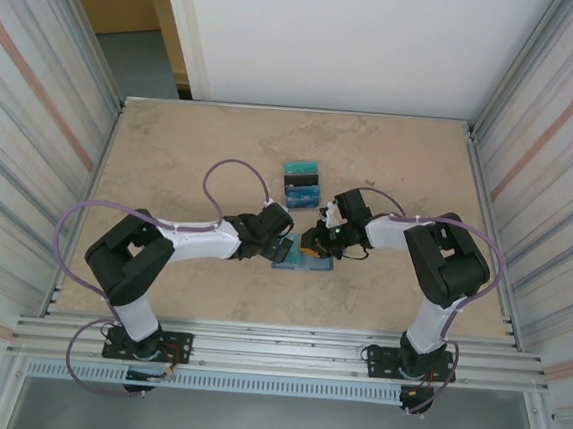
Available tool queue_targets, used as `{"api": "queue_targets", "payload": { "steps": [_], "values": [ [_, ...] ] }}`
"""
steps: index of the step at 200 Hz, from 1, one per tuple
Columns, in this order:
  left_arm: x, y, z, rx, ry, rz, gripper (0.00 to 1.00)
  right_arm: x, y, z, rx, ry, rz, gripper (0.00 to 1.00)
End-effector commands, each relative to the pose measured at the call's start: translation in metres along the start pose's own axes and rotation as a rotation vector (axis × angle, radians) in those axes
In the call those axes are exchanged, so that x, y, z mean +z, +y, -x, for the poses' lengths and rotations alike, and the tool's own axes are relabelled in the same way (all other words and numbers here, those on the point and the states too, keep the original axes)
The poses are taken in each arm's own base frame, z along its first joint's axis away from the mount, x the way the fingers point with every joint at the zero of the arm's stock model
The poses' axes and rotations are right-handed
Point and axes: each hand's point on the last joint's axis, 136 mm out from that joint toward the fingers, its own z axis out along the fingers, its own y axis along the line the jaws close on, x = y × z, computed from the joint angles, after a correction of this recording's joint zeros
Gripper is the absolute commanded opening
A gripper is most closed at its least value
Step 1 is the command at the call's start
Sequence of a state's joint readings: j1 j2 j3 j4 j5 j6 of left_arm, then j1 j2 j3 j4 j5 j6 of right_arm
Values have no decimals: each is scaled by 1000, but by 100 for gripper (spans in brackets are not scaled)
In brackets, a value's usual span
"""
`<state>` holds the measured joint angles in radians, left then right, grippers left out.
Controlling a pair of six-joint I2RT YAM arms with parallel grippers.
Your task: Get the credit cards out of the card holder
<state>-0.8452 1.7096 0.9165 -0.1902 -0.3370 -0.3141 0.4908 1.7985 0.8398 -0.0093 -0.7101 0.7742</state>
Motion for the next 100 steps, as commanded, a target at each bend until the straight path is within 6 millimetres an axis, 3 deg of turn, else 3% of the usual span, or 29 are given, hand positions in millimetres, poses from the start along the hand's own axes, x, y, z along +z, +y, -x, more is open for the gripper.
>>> {"api": "queue_targets", "payload": {
  "steps": [1, 100],
  "values": [
    [5, 2, -12, 35, 51, 26, 98, 4, -2, -1, -2, 19, -8, 17],
    [5, 5, -15, 37, 60, 43, 99, -6, 4, 3, 4, -5, 61, 0]
  ]
}}
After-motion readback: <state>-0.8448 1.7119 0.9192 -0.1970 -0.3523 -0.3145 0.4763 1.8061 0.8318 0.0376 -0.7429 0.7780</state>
